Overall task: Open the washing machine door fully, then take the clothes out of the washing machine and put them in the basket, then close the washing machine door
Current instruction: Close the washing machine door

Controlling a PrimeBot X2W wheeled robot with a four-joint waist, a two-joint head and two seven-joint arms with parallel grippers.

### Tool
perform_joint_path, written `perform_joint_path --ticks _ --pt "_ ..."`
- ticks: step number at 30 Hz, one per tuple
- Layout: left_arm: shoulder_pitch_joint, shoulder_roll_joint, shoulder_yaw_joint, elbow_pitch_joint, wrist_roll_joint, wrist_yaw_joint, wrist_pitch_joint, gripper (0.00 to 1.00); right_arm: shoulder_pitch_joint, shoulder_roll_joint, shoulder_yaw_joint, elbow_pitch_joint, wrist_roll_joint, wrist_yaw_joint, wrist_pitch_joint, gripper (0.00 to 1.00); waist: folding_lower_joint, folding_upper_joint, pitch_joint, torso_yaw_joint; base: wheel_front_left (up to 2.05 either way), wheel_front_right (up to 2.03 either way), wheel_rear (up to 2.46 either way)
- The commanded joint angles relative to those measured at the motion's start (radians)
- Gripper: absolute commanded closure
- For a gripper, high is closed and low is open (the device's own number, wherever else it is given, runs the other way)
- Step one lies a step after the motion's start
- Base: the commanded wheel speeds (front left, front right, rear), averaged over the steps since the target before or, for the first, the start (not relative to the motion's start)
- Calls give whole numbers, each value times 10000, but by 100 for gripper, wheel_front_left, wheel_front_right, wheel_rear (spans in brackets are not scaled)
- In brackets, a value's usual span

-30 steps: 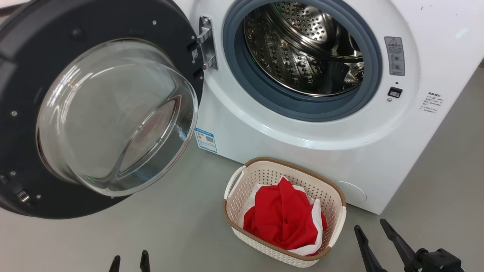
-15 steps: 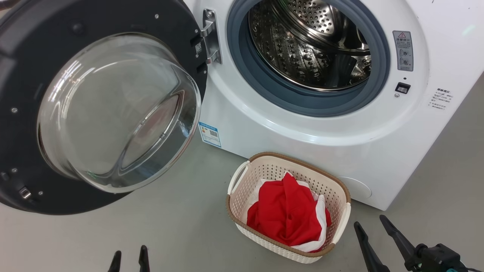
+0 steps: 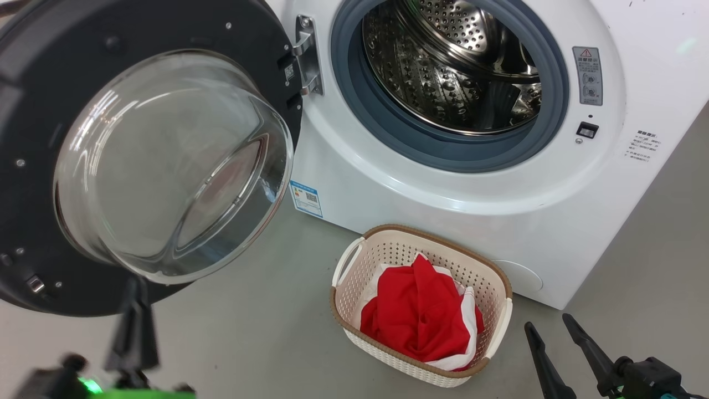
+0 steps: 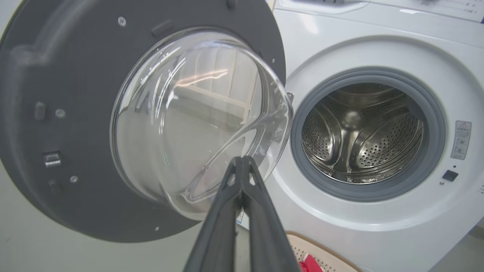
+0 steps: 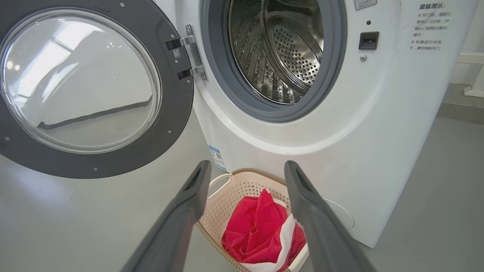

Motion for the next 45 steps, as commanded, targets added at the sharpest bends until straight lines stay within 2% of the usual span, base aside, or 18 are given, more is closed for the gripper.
perform_joint_path --ticks 1,5,7,11,12,17,24,27,35,39,45 --pt "-749 102 718 -662 246 -212 -49 100 -139 -99 108 -257 -16 2 -65 0 1 0 4 -2 0 0 0" --pt "-1782 162 1652 -1406 608 -674 -49 100 -99 -47 -23 -288 -38 2 -65 0 1 0 4 -16 0 0 0" --pt "-2067 246 1852 -1516 638 -759 -49 100 -83 -27 -67 -296 -45 2 -65 0 1 0 -2 -23 0 0 0" --pt "-3512 875 2573 -1551 373 -998 -49 100 75 74 -253 -395 -89 2 -65 0 1 0 -18 -60 0 0 0" --pt "-3512 875 2573 -1551 373 -998 -49 100 75 74 -253 -395 -89 2 -65 0 1 0 -18 -60 0 0 0" --pt "-5025 1909 2982 -963 -175 -1063 -49 100 201 137 -410 -465 -134 2 -65 0 1 0 10 -78 0 0 0" --pt "-6824 3508 3391 1002 -1422 -1078 -28 100 198 143 -467 -549 -186 2 -65 0 1 0 181 -186 0 0 0" --pt "-7450 4052 3505 2204 -2247 -1079 313 100 169 111 -487 -563 -196 2 -65 0 1 0 255 -224 0 0 0" --pt "-8724 5083 4030 5918 -4214 -1080 2584 100 203 75 -570 -602 -235 2 -65 0 1 0 268 -290 0 0 0" --pt "-9081 5500 4177 7355 -4715 -1028 3733 100 199 53 -613 -646 -286 2 -65 0 1 0 264 -345 0 0 0" --pt "-9186 5954 3958 8784 -4962 -1039 5274 100 208 -52 -620 -716 -486 2 -65 0 1 0 282 -418 0 0 0"
